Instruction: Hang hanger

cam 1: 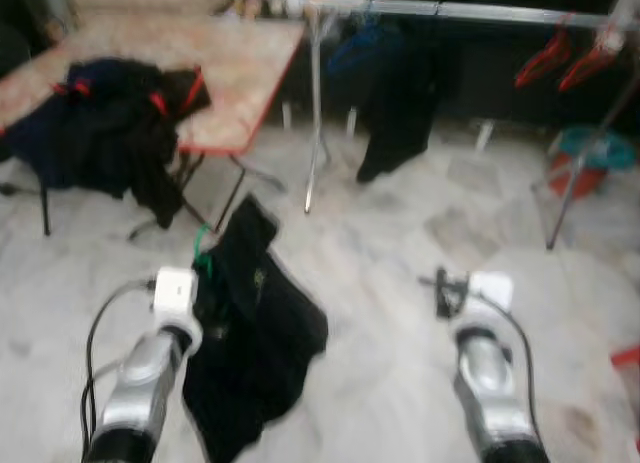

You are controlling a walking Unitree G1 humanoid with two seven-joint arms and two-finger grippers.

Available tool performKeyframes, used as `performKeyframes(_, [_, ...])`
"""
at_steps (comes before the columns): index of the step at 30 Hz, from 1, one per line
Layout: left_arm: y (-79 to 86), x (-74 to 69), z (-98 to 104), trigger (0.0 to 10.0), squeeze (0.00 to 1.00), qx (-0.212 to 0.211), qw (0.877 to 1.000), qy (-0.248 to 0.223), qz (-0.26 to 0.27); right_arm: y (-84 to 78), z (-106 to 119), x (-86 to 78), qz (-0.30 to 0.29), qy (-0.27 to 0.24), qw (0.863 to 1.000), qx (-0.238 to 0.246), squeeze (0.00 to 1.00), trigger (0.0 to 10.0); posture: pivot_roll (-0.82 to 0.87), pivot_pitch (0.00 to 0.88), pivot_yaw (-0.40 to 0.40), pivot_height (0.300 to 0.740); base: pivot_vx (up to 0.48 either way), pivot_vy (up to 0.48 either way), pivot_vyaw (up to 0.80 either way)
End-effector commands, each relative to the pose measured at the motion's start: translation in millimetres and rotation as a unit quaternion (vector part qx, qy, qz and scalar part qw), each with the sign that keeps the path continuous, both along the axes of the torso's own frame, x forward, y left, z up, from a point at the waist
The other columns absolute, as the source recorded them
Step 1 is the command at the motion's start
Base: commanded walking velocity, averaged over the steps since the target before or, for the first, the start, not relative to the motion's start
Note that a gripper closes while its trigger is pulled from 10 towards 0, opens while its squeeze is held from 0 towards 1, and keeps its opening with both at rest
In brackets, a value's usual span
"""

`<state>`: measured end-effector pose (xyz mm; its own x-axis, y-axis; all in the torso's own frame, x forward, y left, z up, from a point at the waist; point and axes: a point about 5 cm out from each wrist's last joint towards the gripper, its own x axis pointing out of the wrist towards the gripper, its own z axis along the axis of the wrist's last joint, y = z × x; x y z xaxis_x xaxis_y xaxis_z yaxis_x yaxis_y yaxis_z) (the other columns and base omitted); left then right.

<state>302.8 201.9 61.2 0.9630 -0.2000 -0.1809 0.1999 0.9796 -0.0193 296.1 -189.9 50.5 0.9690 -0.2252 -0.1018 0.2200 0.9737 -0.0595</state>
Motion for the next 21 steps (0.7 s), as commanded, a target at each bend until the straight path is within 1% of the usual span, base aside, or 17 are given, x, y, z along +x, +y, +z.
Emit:
performKeyframes(1, [-6.9,6.5,11.0,10.0,0.00,0.001,1.000,-0.026,-0.015,-7.5,1.4,-0.3,-0.010,0.001,1.000,-0.007,0.00,10.0,-0.19,0.000,0.014,0.740,0.311,0.000,0.00])
performKeyframes(5, [-7.4,8.0,12.2,10.0,0.00,0.001,0.999,-0.028,-0.017,-7.3,2.9,0.8,-0.014,-0.002,1.000,-0.002,0.00,10.0,-0.18,0.000,0.013,0.740,0.315,0.000,0.00])
performKeyframes(11, [-10.7,12.1,15.3,10.0,0.00,-0.001,0.999,-0.034,-0.016,-7.7,4.1,3.0,-0.015,-0.001,1.000,-0.001,0.00,10.0,-0.17,0.000,0.002,0.740,0.325,0.000,-0.80])
performKeyframes(21, [-13.6,13.0,15.0,10.0,0.00,-0.005,0.999,-0.035,-0.017,-8.9,6.7,5.7,-0.018,-0.004,1.000,-0.001,0.00,10.0,-0.17,0.000,-0.002,0.740,0.329,0.000,0.00])
